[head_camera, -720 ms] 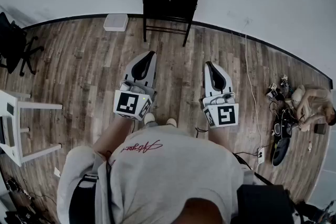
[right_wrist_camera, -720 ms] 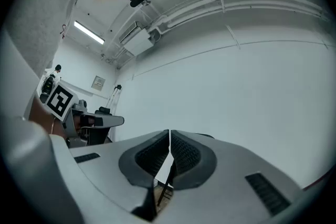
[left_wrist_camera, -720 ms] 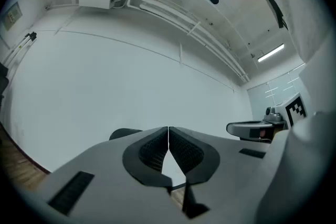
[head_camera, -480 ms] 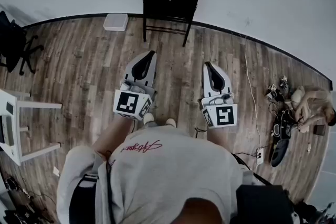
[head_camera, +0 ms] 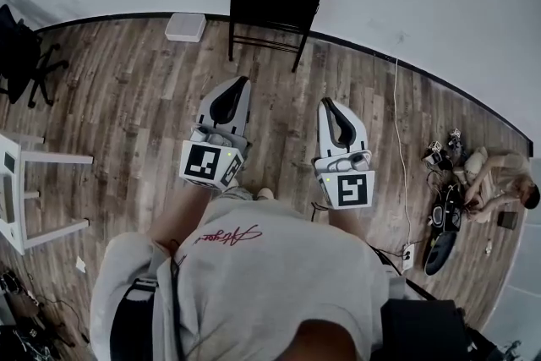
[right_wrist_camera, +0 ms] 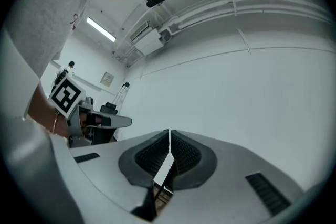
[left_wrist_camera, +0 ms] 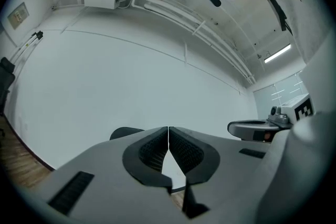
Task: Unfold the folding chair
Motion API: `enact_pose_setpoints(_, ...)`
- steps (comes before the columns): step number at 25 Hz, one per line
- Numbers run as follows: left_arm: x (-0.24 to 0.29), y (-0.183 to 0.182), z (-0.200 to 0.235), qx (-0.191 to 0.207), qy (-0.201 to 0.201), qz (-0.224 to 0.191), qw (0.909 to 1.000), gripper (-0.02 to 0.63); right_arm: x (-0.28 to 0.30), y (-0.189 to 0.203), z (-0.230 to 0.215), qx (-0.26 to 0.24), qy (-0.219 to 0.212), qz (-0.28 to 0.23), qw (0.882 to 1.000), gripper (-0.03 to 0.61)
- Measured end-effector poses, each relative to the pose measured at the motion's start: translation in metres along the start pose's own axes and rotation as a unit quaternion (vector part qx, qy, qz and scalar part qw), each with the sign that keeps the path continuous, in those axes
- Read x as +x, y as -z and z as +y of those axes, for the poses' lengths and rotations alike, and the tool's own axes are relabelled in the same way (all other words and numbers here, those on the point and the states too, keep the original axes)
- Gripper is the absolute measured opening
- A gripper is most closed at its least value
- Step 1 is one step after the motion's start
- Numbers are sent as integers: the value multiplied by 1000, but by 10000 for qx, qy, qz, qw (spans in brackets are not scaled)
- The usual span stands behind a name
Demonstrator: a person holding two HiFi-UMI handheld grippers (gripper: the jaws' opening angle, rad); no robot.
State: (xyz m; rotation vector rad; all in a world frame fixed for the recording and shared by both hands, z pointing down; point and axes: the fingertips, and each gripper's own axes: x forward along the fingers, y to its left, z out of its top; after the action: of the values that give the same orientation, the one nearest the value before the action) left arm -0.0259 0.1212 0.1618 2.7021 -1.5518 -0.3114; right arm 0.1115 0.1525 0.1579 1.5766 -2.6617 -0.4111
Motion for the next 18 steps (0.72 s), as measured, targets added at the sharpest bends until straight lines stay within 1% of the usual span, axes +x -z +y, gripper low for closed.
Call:
enact_pose_setpoints(2,6,2,-3,-1,-58,-42,10000,17,2,1,-7,127,-28,-76,9999,25)
enact_pose_setpoints(5,18,7,-2,-1,-113,-93,9999,17,11,7,-16,123,-76,-79,9999,25)
enact_pose_setpoints(10,56,17,19,-74,-167,19,9998,17,50,33,-33,235,-203,66,9995,25)
enact_pose_setpoints(14,105,36,56,-59,-96,8,9999,17,103,58,-55,226,-159,123,9995,25)
enact_pose_setpoints(18,179,47,98,-48,161,74,9998,17,181,75,-87,124,-86,136,9998,25)
